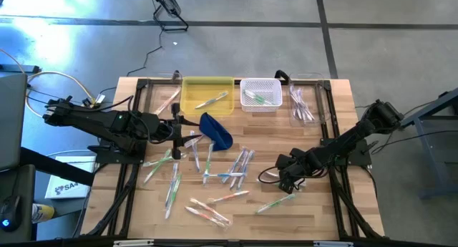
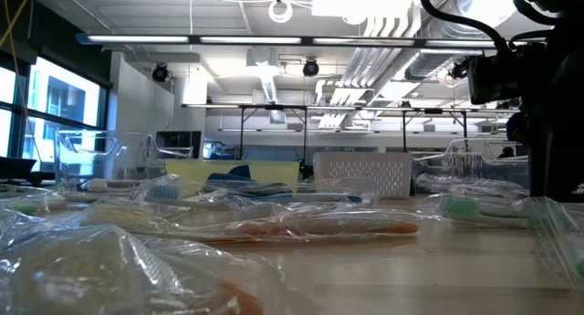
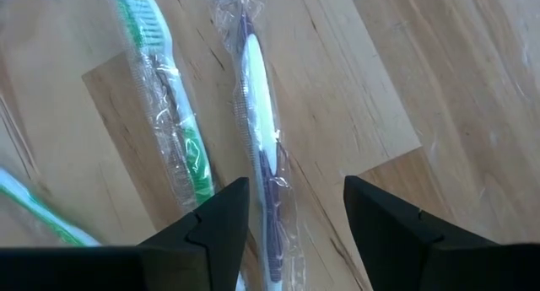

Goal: Pick & Place Toothbrushes
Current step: Put the violet toothbrush into the right transparent bin

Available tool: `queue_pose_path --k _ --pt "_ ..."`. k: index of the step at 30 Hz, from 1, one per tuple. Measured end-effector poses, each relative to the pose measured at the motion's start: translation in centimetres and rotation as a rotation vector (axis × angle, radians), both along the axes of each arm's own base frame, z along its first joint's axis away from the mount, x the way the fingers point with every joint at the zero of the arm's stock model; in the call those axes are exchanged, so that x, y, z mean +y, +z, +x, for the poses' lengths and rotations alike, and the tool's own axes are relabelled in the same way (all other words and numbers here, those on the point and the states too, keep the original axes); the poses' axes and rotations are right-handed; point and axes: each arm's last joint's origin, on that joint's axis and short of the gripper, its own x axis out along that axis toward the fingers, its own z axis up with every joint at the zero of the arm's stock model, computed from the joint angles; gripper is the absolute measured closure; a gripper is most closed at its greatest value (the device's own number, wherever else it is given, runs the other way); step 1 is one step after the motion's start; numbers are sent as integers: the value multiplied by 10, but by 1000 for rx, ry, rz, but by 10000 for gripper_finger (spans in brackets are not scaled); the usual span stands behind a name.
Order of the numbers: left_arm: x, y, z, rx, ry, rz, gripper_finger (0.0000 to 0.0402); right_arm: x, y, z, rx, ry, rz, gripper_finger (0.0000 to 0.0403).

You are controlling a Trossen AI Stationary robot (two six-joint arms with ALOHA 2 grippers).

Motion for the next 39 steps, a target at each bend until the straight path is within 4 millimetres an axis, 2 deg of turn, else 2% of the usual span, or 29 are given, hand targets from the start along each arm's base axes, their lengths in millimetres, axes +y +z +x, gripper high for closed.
queue_pose_path --k 25,39 --pt "0 0 0 0 0 0 252 -1 -1 -4 51 11 -1 215" --pt "0 0 0 0 0 -2 252 1 -2 -5 88 85 48 215"
